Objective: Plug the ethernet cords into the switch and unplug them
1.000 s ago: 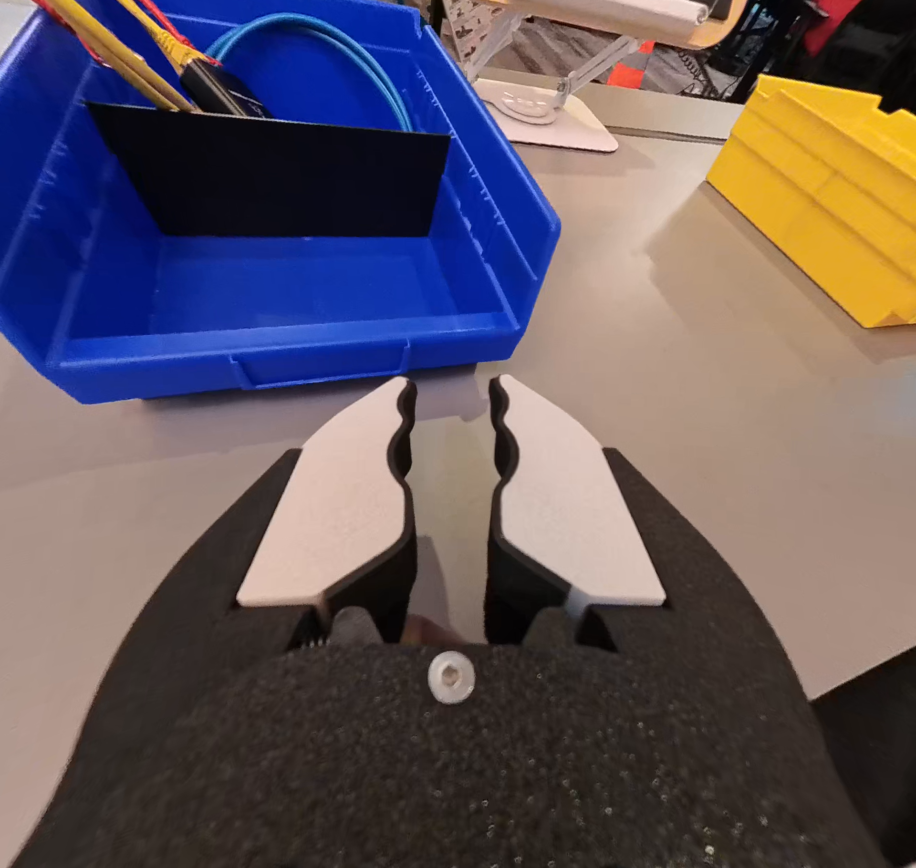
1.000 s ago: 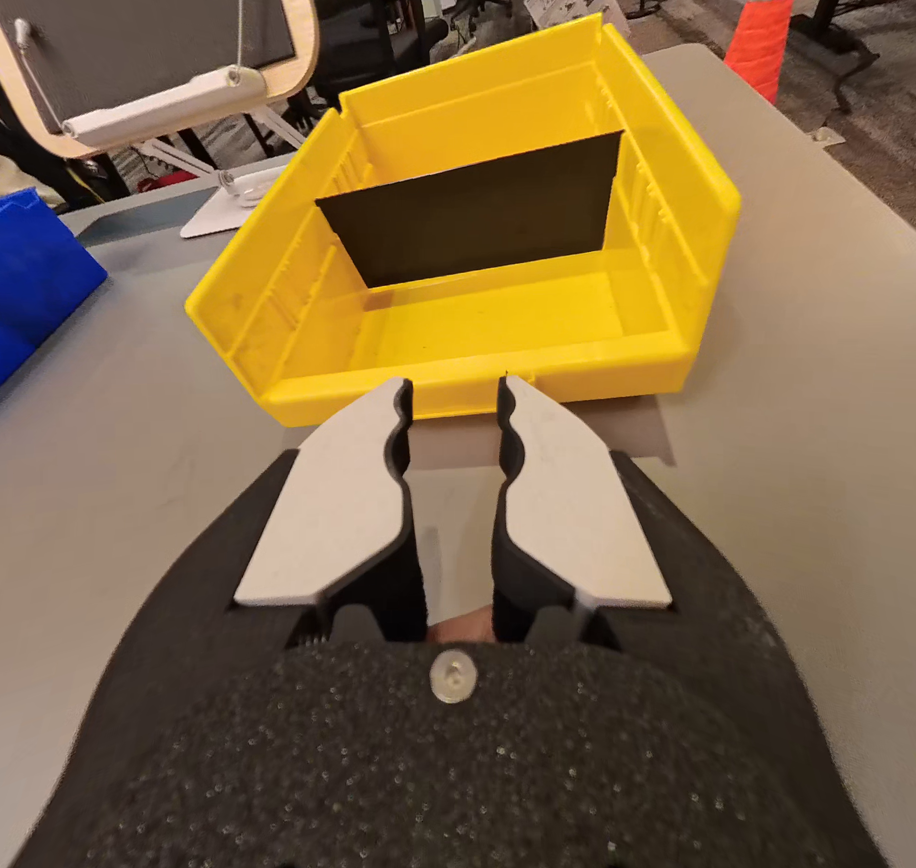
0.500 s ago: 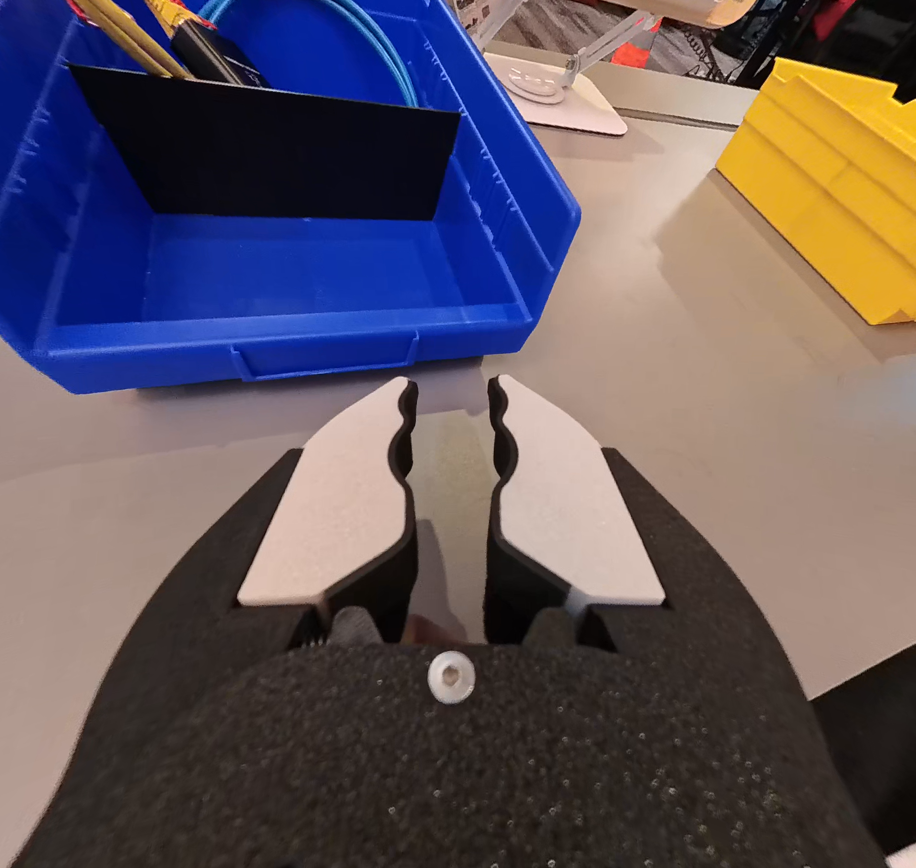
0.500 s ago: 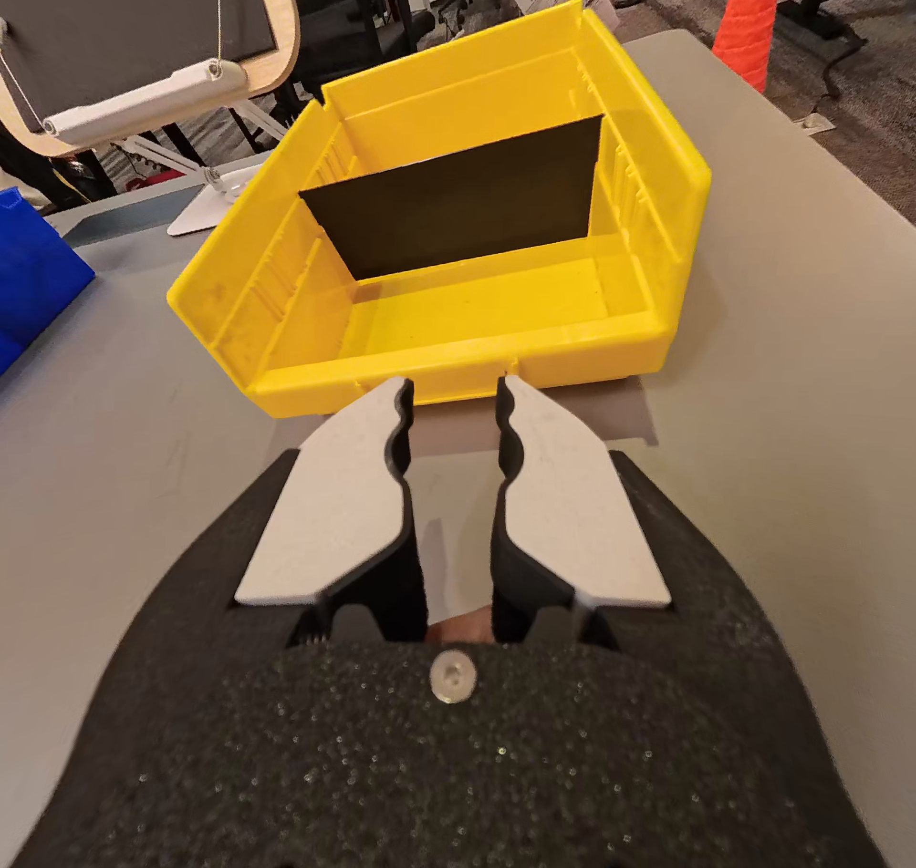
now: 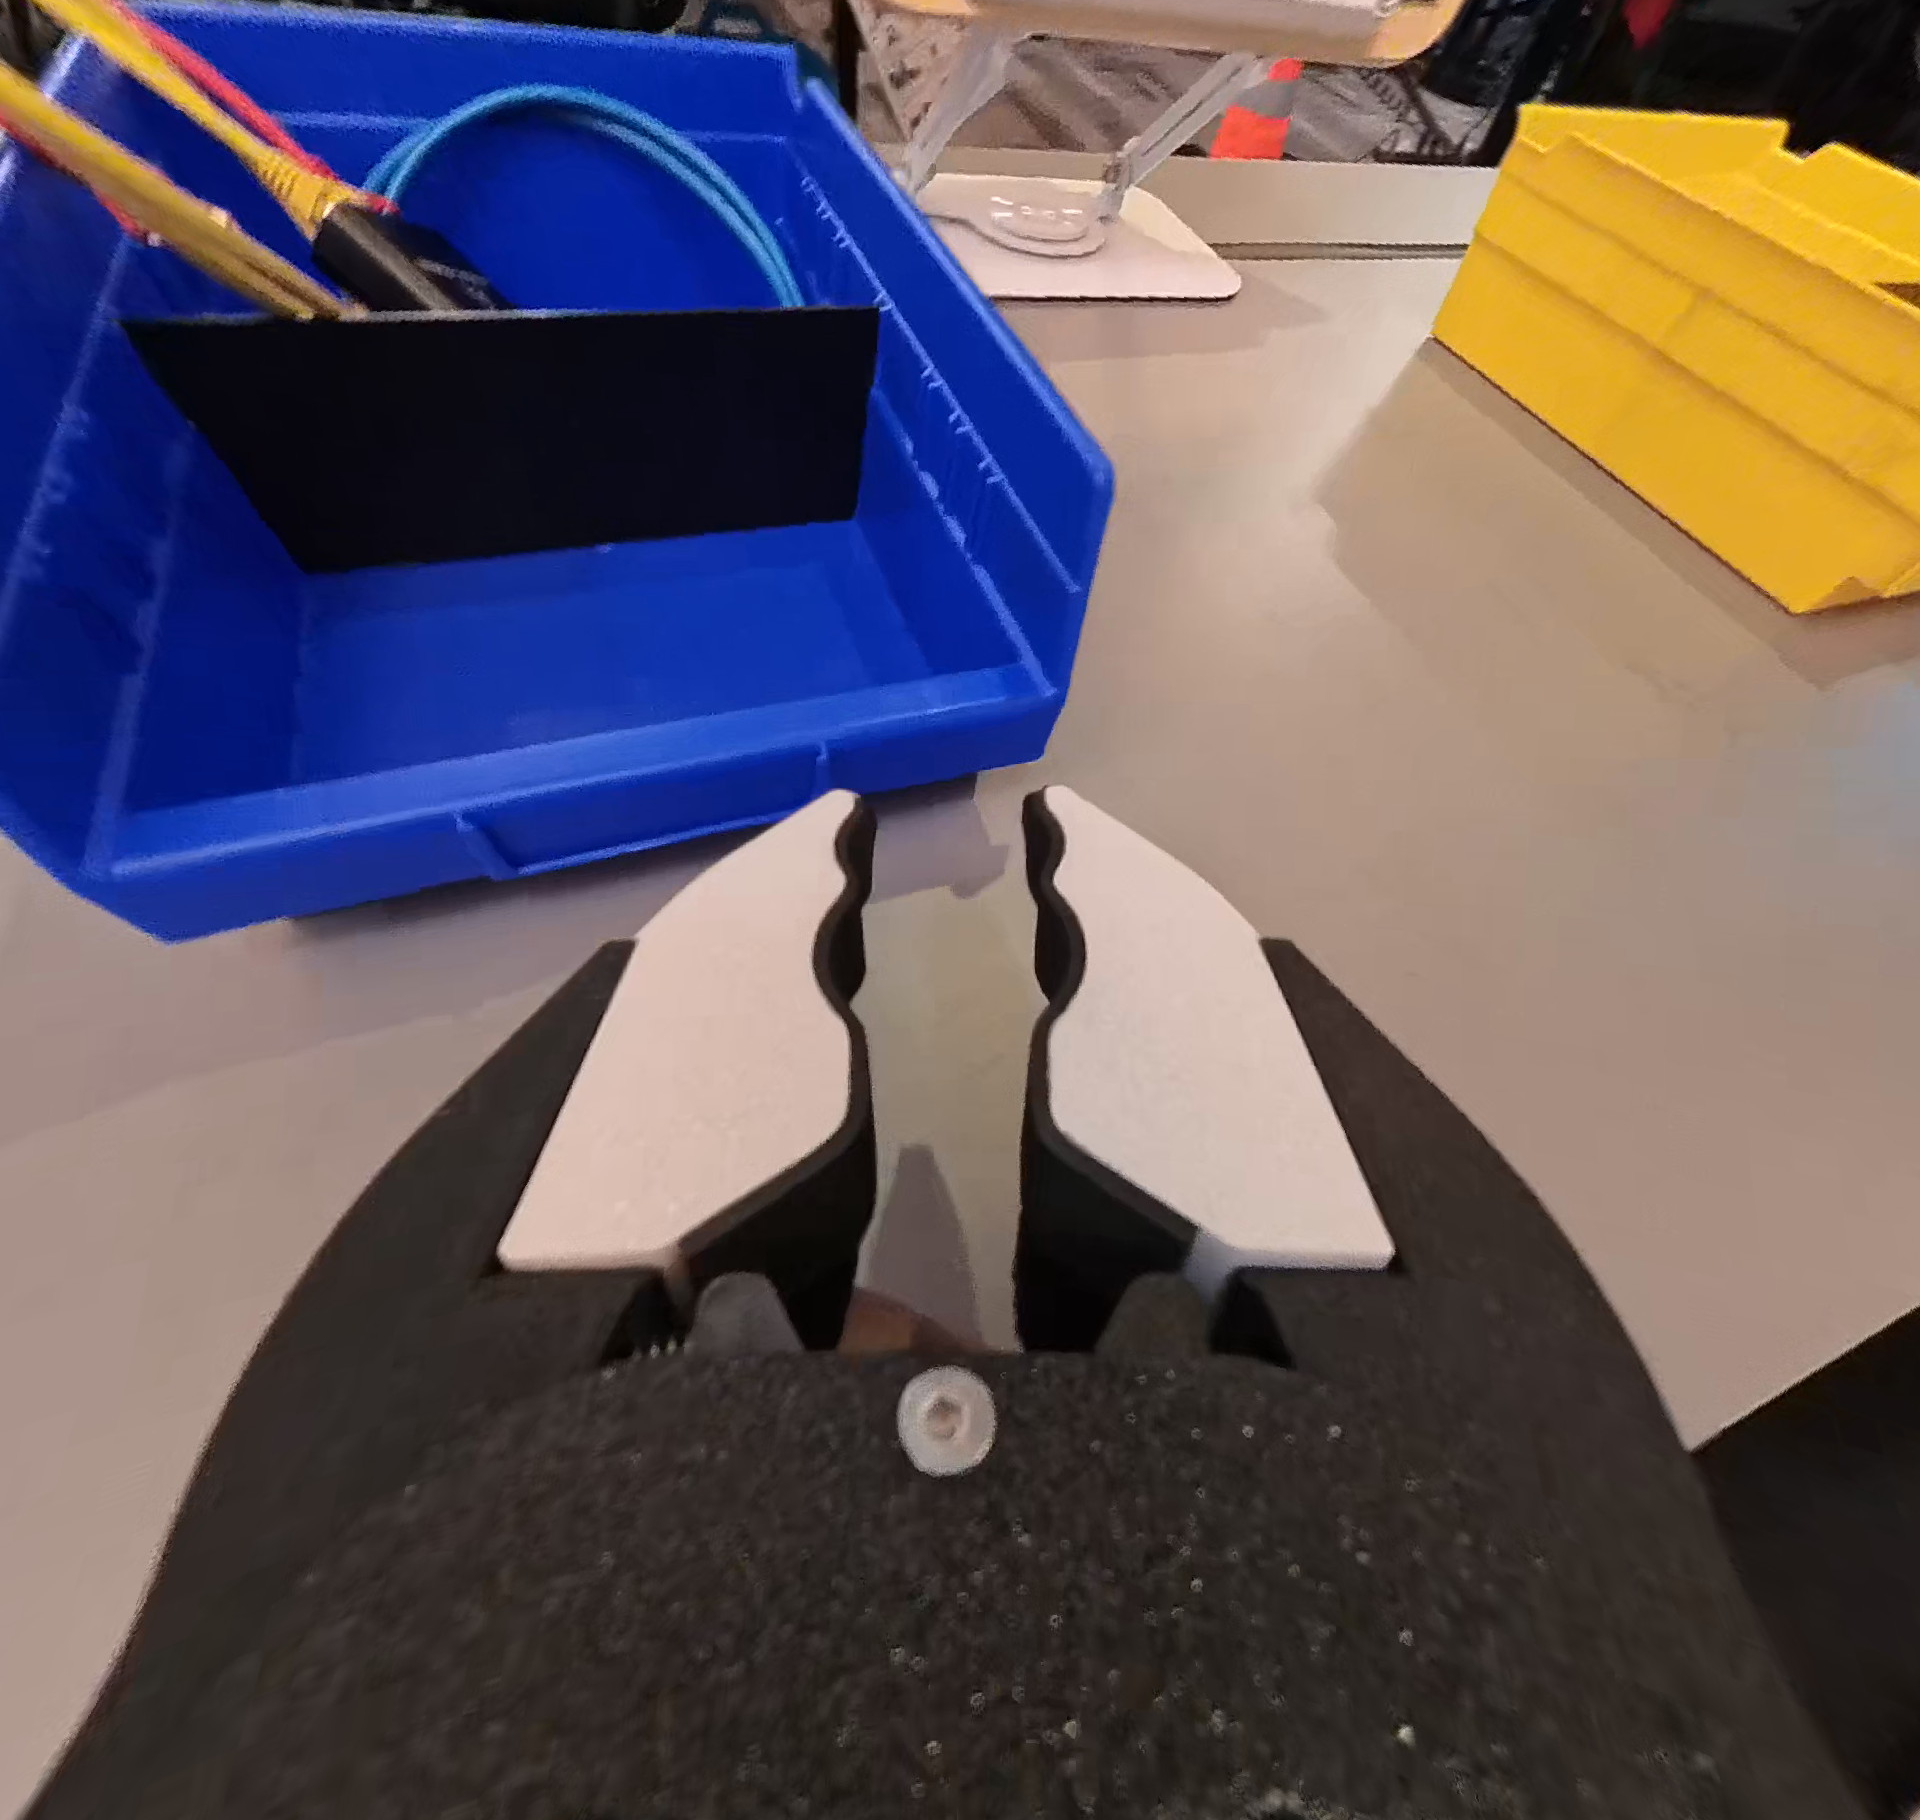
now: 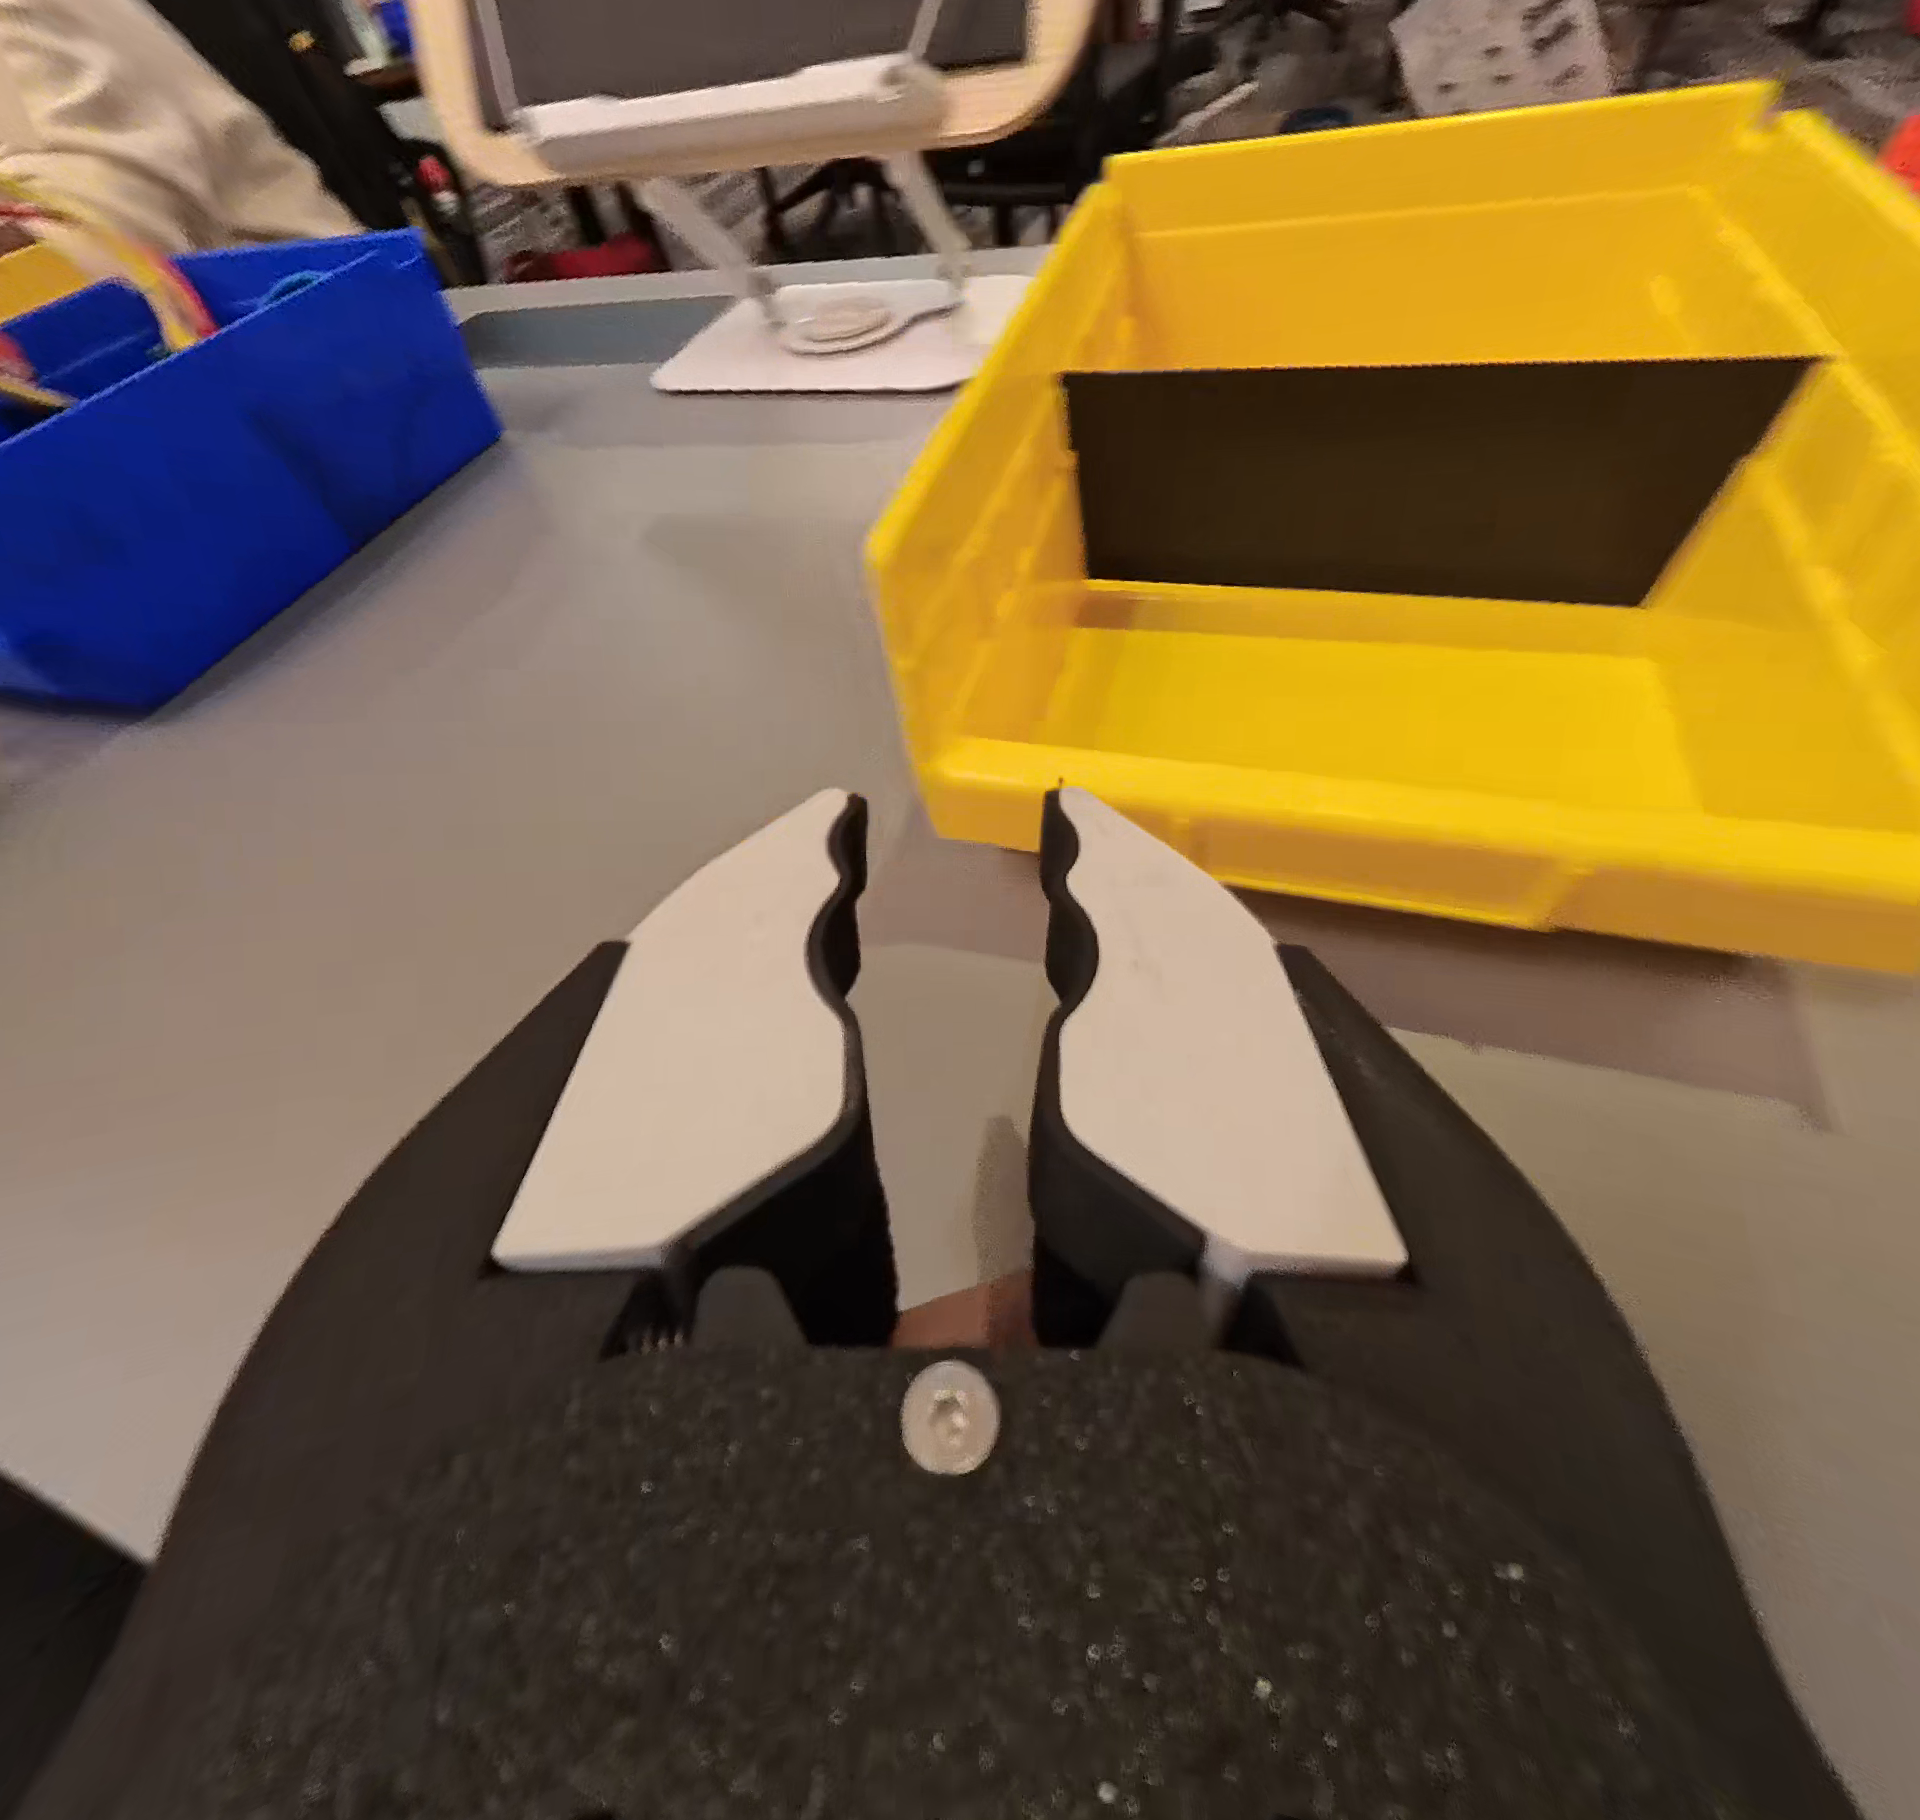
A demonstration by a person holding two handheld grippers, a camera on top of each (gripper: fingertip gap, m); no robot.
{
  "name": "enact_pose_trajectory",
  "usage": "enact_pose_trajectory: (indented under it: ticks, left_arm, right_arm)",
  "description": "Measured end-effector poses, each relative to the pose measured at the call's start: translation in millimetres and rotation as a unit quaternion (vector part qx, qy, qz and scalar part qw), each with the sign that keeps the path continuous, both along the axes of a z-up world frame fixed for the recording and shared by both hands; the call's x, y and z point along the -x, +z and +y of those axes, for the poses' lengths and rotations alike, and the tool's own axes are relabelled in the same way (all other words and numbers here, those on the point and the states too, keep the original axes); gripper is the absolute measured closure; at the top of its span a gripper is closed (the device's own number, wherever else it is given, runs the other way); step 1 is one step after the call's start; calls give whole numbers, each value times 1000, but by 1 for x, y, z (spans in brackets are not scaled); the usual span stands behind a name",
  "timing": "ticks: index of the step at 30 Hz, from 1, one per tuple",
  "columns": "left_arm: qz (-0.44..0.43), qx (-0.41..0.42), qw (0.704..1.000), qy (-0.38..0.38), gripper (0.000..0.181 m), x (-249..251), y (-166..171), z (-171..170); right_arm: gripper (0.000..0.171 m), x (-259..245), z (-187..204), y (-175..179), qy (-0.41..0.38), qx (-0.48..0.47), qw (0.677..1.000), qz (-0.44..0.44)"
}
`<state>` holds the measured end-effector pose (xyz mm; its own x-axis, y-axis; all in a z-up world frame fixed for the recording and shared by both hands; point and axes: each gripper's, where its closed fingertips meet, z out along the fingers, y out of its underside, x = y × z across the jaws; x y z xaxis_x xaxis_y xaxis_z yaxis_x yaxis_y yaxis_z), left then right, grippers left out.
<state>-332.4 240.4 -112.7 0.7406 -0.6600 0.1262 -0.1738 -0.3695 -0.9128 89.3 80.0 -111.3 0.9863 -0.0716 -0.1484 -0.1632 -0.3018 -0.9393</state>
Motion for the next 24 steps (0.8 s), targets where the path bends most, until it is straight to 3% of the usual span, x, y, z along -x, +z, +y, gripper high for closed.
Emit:
enact_pose_trajectory:
  ticks: [5, 11, 16, 20, 24]
  left_arm:
    - [16, -31, 999, -32, 150, -10, 3, -7]
    - [-38, 91, 995, -19, 144, -11, 2, 5]
    - [-39, 146, 988, 13, 133, -20, 45, 68]
    - [-13, 185, 980, 69, 117, -38, 65, 153]
    - [50, 255, 952, 160, 110, -39, 39, 237]
  right_arm:
    - [140, 62, 15, -1, 85, 2, 996, -33]
    - [140, 110, 19, -2, 161, 0, 984, -74]
    - [139, 120, 24, -9, 189, 8, 980, -59]
    - [138, 116, 26, -16, 196, 24, 979, -43]
    - [138, 108, 28, -18, 197, 26, 980, -28]
